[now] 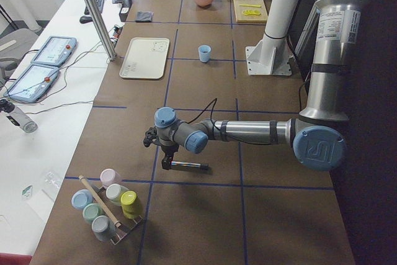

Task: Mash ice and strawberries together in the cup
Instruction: 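Lower the left gripper and grasp the steel muddler upright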

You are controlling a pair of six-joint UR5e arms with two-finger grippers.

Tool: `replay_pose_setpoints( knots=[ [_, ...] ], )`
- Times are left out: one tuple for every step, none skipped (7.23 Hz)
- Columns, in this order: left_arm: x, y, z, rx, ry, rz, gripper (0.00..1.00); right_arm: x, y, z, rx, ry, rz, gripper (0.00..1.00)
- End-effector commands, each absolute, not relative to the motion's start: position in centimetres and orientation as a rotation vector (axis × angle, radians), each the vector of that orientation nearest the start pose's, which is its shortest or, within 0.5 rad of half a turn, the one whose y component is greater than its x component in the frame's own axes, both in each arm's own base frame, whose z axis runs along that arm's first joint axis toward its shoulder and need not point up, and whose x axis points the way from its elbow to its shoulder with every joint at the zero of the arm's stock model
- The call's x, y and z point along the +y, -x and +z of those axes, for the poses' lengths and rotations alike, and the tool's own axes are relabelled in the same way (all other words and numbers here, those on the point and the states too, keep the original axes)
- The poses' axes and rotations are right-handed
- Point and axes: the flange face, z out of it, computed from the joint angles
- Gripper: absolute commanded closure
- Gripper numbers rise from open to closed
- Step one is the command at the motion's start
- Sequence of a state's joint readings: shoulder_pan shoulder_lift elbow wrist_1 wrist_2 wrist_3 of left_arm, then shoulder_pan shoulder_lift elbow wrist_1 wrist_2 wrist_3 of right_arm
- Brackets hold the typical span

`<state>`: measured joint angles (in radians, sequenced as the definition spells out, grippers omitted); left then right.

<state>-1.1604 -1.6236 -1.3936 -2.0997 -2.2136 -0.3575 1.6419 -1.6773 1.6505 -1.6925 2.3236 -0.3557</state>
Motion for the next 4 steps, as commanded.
replay_pose_setpoints(
  knots=[
    [-51.96, -14.71, 67.76, 0.747, -0.122, 0.124, 0.11, -42.86, -9.96, 68.19, -0.766, -0.026, -0.209, 0.01],
    [-51.93, -14.70, 67.91, 0.746, -0.119, 0.123, 0.15, -42.85, -9.98, 68.20, -0.764, -0.026, -0.210, 0.01],
    [-51.92, -14.69, 67.99, 0.746, -0.117, 0.121, 0.15, -42.84, -10.04, 68.20, -0.764, -0.027, -0.209, 0.01],
    [-51.84, -14.75, 68.30, 0.744, -0.111, 0.120, 0.15, -42.82, -10.11, 68.20, -0.764, -0.028, -0.207, 0.01]
  ],
)
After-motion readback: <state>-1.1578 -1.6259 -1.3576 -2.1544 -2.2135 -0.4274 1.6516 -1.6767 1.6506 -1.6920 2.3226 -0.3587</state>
